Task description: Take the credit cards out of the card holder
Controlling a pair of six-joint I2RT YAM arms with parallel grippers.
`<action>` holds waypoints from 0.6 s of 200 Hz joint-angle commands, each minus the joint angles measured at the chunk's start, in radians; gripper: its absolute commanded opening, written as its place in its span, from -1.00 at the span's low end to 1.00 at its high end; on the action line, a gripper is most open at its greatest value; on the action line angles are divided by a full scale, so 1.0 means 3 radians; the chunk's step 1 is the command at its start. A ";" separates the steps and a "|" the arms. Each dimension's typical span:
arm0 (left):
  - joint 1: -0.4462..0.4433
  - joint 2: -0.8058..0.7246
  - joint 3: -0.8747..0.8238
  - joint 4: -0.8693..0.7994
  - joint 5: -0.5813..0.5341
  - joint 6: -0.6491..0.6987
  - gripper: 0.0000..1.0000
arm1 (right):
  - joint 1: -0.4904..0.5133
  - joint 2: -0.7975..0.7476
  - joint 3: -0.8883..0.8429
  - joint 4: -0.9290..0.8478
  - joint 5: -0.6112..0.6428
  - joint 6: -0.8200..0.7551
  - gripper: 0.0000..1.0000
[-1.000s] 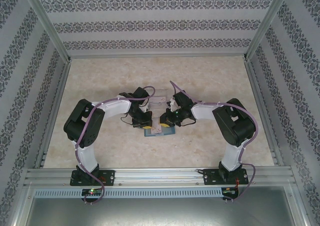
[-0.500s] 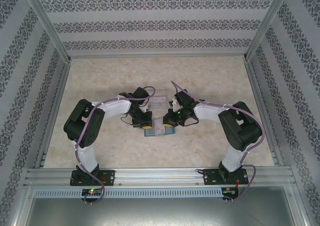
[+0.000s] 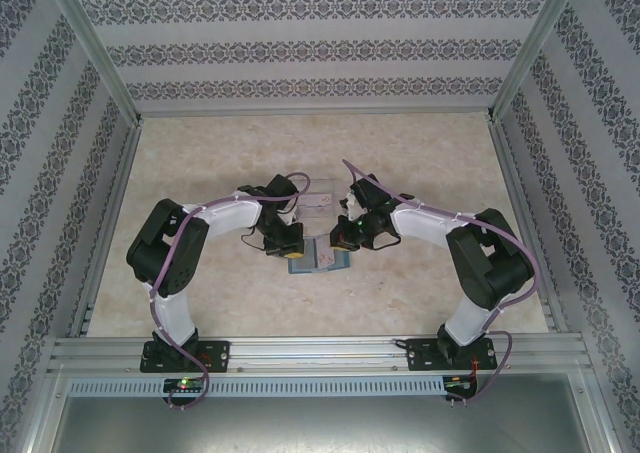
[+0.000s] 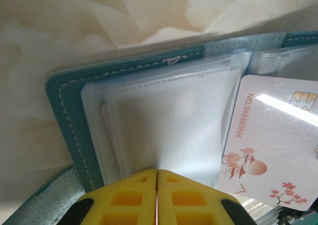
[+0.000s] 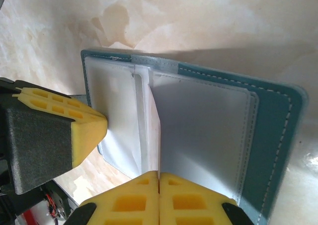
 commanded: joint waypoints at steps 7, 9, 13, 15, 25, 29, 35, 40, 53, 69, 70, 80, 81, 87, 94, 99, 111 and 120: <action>-0.0040 -0.0130 0.0034 -0.0181 -0.0093 -0.0046 -0.81 | -0.0032 -0.0099 0.0077 -0.0133 0.0099 -0.0074 -0.85; -0.0042 -0.0134 0.0038 -0.0179 -0.0095 -0.0046 -0.81 | -0.0031 -0.0102 0.0081 -0.0133 0.0099 -0.0077 -0.85; -0.0043 -0.0146 0.0043 -0.0183 -0.0092 -0.0052 -0.81 | -0.0035 -0.0106 0.0085 -0.0133 0.0099 -0.0080 -0.84; -0.0041 -0.0151 0.0040 -0.0183 -0.0092 -0.0050 -0.81 | -0.0033 -0.0108 0.0083 -0.0133 0.0099 -0.0081 -0.85; -0.0038 -0.0175 0.0046 -0.0179 -0.0096 -0.0058 -0.80 | -0.0032 -0.0130 0.0088 -0.0141 0.0097 -0.0081 -0.85; -0.0039 -0.0185 0.0048 -0.0183 -0.0099 -0.0059 -0.80 | -0.0032 -0.0134 0.0092 -0.0142 0.0100 -0.0081 -0.85; -0.0041 -0.0196 0.0054 -0.0183 -0.0107 -0.0059 -0.80 | -0.0034 -0.0147 0.0095 -0.0144 0.0099 -0.0080 -0.85; -0.0042 -0.0203 0.0060 -0.0184 -0.0110 -0.0061 -0.80 | -0.0032 -0.0158 0.0098 -0.0147 0.0099 -0.0081 -0.85; -0.0043 -0.0226 0.0068 -0.0185 -0.0127 -0.0063 -0.80 | -0.0032 -0.0181 0.0111 -0.0159 0.0099 -0.0085 -0.85; -0.0039 -0.0251 0.0072 -0.0176 -0.0159 -0.0060 -0.79 | -0.0032 -0.0211 0.0130 -0.0186 0.0115 -0.0104 -0.85; -0.0039 -0.0256 0.0072 -0.0177 -0.0159 -0.0058 -0.79 | -0.0032 -0.0213 0.0132 -0.0187 0.0117 -0.0103 -0.85; -0.0029 -0.0260 0.0067 -0.0181 -0.0173 -0.0050 -0.78 | -0.0032 -0.0233 0.0147 -0.0203 0.0109 -0.0133 -0.85; -0.0027 -0.0260 0.0067 -0.0182 -0.0176 -0.0050 -0.78 | -0.0032 -0.0234 0.0148 -0.0205 0.0109 -0.0138 -0.85; -0.0013 -0.0267 0.0054 -0.0180 -0.0175 -0.0049 -0.78 | -0.0032 -0.0247 0.0159 -0.0219 0.0113 -0.0169 -0.86; -0.0004 -0.0279 0.0038 -0.0173 -0.0177 -0.0044 -0.78 | -0.0032 -0.0258 0.0171 -0.0249 0.0123 -0.0221 -0.86; 0.0000 -0.0284 0.0024 -0.0171 -0.0175 -0.0044 -0.79 | -0.0032 -0.0264 0.0187 -0.0287 0.0145 -0.0279 -0.86; 0.0025 -0.0305 -0.0011 -0.0163 -0.0184 -0.0037 -0.78 | -0.0032 -0.0278 0.0228 -0.0367 0.0186 -0.0445 -0.87; 0.0042 -0.0321 -0.0033 -0.0158 -0.0193 -0.0031 -0.78 | -0.0023 -0.0291 0.0264 -0.0424 0.0200 -0.0596 -0.89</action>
